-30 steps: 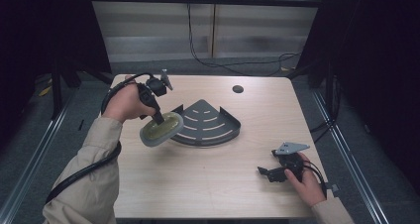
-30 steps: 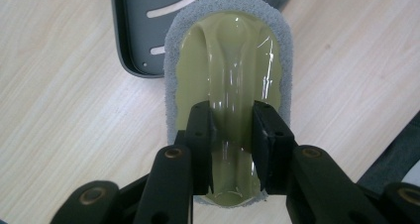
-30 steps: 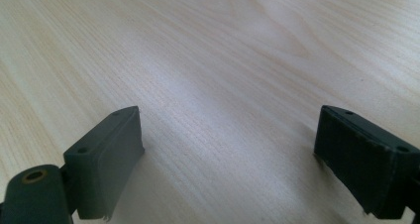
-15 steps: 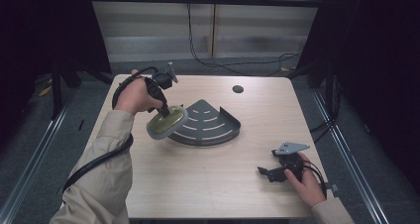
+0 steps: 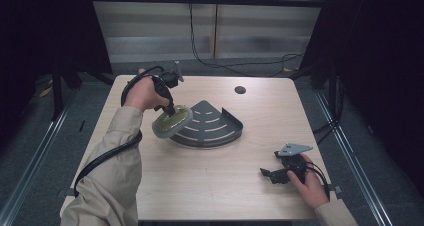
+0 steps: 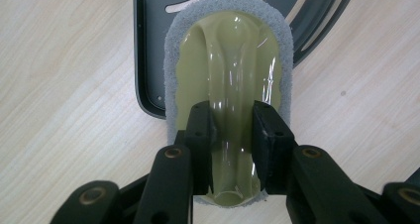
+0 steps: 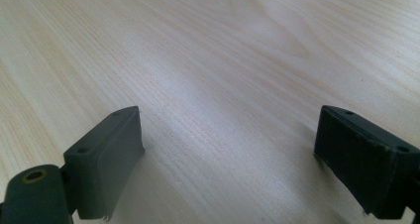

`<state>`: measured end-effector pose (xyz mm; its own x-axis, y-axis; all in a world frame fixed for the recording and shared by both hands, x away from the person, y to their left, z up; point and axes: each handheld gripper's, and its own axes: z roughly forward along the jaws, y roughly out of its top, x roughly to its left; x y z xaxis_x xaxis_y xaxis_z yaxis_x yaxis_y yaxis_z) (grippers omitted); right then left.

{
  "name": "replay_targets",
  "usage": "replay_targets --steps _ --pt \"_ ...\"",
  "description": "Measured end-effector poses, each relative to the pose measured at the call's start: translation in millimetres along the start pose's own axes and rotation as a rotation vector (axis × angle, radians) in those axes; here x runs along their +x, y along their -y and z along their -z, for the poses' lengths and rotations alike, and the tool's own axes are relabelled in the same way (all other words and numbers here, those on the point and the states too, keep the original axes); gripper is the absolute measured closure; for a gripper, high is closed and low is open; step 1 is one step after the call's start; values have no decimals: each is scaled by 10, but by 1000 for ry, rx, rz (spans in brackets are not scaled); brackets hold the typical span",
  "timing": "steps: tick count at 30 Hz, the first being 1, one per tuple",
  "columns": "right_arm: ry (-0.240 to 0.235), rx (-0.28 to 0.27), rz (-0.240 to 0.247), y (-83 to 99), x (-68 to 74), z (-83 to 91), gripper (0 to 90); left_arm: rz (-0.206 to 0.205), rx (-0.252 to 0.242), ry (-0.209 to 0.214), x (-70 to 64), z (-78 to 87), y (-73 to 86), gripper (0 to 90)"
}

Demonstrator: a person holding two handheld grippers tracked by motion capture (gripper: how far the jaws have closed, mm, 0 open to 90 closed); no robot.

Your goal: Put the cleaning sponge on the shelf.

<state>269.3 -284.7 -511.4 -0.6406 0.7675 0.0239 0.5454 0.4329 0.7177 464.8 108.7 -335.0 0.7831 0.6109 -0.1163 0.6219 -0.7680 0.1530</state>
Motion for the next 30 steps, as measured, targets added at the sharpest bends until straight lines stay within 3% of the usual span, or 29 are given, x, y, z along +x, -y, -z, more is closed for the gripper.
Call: replay_targets --steps 17,30 --pt "0 0 1 0 -1 1 108 5 -16 0 49 -92 -165 713" --pt "-2 0 1 0 -2 0 108 0 -2 -25 45 -188 -325 712"
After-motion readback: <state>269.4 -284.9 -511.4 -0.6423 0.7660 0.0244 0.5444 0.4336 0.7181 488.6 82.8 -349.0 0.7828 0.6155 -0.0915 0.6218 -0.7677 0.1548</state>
